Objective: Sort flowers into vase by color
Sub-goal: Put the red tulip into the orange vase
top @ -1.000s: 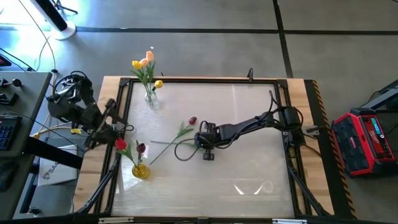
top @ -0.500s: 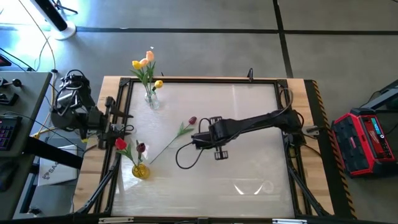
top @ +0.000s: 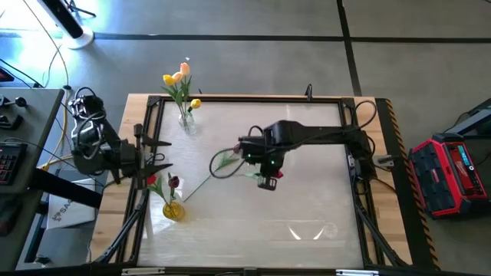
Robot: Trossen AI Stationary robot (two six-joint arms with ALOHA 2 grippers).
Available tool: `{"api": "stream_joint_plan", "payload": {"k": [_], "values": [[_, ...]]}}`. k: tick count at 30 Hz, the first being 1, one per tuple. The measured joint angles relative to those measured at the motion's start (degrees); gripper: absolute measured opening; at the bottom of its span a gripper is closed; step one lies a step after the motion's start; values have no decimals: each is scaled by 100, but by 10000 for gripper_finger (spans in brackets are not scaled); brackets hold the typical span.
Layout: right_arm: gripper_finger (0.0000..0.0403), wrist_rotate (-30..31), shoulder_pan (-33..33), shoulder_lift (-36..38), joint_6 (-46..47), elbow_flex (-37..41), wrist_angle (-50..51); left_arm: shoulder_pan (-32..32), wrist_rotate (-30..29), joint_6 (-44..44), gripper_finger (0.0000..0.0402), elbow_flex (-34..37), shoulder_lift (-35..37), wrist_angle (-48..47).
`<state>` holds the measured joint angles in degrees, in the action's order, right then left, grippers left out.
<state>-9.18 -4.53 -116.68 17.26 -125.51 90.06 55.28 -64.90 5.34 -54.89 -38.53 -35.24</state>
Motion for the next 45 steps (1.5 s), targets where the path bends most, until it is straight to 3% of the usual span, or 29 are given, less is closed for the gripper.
{"api": "stream_joint_plan", "payload": {"k": [10, 15, 23, 31, 40, 45], "values": [[0, -1363, 554, 0, 2181, 70, -1, -836, 37, -100, 265, 4, -625, 455], [0, -1907, 695, 0, 2704, 70, -2, -1120, 43, -386, 265, 4, -870, 699], [0, -3277, 817, 0, 3745, 70, -60, -1344, 46, -718, 265, 4, -1298, 787], [0, -4553, 938, 0, 3957, 68, -796, -1588, 385, -797, 265, 4, -1797, 1147], [0, -4853, 1291, 0, 4292, 68, -824, -1746, 485, -1907, 265, -42, -1953, 1911], [0, -4879, 1391, 0, 4121, 68, -828, -1733, 470, -2053, 265, -444, -1761, 1808]]}}
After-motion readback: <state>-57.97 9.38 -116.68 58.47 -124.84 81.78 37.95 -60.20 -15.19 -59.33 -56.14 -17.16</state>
